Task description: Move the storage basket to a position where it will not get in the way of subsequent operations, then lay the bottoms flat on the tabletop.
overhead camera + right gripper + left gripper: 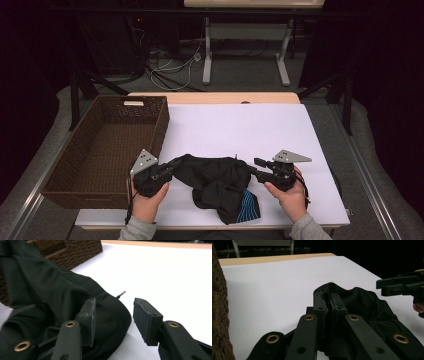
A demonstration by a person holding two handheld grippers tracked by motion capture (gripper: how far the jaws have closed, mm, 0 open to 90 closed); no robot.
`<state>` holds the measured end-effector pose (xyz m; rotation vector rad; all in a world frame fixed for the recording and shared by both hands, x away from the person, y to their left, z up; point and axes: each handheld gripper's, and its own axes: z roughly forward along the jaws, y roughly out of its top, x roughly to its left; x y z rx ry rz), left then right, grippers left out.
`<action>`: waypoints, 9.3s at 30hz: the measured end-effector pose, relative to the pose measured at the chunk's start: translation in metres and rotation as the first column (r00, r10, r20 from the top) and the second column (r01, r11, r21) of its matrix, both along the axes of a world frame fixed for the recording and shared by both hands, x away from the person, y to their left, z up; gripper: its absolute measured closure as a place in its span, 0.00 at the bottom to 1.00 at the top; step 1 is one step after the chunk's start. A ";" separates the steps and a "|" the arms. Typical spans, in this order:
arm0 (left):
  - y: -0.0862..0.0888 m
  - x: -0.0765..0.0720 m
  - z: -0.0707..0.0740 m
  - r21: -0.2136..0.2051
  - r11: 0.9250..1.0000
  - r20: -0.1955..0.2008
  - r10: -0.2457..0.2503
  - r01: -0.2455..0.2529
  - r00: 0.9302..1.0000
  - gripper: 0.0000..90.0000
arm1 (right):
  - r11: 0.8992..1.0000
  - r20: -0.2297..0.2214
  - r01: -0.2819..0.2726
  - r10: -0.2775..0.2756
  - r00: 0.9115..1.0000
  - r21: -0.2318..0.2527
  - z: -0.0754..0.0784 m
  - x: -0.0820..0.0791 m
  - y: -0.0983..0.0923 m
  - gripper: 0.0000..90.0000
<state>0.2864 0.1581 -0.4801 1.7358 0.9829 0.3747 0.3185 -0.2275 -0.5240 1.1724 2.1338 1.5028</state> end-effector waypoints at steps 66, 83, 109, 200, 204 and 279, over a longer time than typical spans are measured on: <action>-0.039 0.039 0.014 0.008 1.000 0.035 0.021 -0.021 0.999 0.95 | 0.981 0.087 0.142 -0.131 0.987 -0.134 0.043 0.015 -0.035 0.95; -0.060 0.063 0.025 0.010 1.000 0.062 -0.012 0.011 0.998 0.95 | 0.961 0.200 0.232 -0.200 0.959 -0.153 0.081 0.019 -0.055 0.95; -0.047 0.105 -0.030 0.054 0.996 -0.096 0.080 -0.075 0.992 0.94 | 0.930 0.074 0.195 -0.181 0.981 -0.310 0.016 0.062 -0.023 0.93; -0.033 0.121 -0.061 0.131 0.973 -0.141 0.210 -0.192 0.967 0.93 | 0.953 -0.125 0.243 -0.267 0.955 -0.179 -0.018 0.102 -0.040 0.59; -0.033 0.120 -0.061 0.138 0.972 -0.144 0.207 -0.188 0.968 0.93 | 0.956 -0.144 0.225 -0.253 0.957 -0.187 -0.022 0.103 -0.034 0.59; -0.038 0.120 -0.055 0.123 0.979 -0.131 0.181 -0.165 0.975 0.97 | 0.945 -0.047 0.320 -0.323 0.945 -0.062 0.019 0.085 -0.074 0.92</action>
